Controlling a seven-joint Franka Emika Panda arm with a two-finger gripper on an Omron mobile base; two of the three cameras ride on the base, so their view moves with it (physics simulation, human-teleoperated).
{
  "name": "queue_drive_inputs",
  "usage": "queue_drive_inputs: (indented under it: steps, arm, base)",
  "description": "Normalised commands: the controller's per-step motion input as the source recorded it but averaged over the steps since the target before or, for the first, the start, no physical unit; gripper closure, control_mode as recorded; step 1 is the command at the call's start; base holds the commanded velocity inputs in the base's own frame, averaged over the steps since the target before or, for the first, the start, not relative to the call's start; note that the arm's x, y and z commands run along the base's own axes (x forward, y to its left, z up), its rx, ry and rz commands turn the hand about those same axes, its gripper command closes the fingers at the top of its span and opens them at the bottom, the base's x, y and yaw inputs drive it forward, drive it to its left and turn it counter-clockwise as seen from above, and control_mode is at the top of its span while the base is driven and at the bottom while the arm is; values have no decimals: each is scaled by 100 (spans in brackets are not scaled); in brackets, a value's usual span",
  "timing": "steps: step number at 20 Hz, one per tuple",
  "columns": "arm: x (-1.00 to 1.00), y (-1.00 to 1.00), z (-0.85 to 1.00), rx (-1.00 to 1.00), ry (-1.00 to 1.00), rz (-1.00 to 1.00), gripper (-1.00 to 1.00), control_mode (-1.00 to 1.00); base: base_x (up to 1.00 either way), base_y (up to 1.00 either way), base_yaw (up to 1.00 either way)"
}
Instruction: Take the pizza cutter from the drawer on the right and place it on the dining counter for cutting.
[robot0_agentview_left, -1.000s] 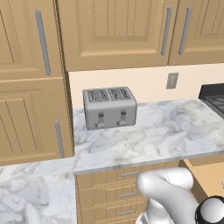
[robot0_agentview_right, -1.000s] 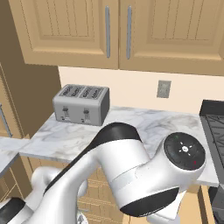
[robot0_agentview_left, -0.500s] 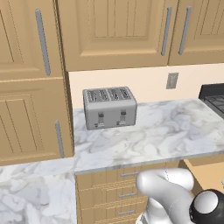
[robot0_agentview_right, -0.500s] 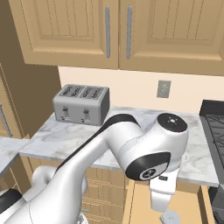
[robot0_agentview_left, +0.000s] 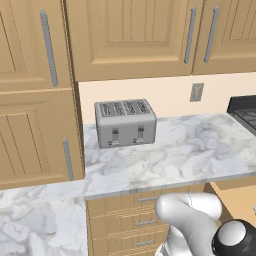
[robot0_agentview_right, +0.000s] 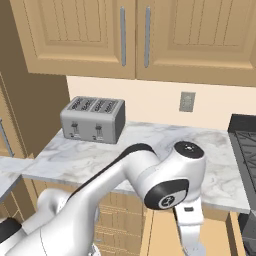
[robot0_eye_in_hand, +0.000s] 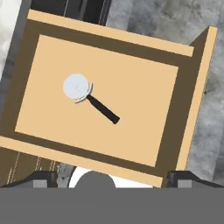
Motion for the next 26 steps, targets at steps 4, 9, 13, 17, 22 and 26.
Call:
queue_drive_inputs:
  steps: [4, 9, 13, 17, 22, 26]
  arm:
    - [0, 0, -52, -1, -4, 23, -100, -100]
    - [27, 0, -56, -1, 4, 30, -100, -100]
    - [19, -4, -39, -7, 6, 24, -100, -100]
    - [10, -21, -31, -2, 8, 26, -100, -100]
    - [18, -31, -36, 0, 4, 28, -100, -100]
    - [17, -25, -34, 0, 0, 24, -100, -100]
  base:
    - [0, 0, 0]
    - [0, 0, 0]
    - [0, 0, 0]
    - [0, 0, 0]
    - [0, 0, 0]
    - [0, 0, 0]
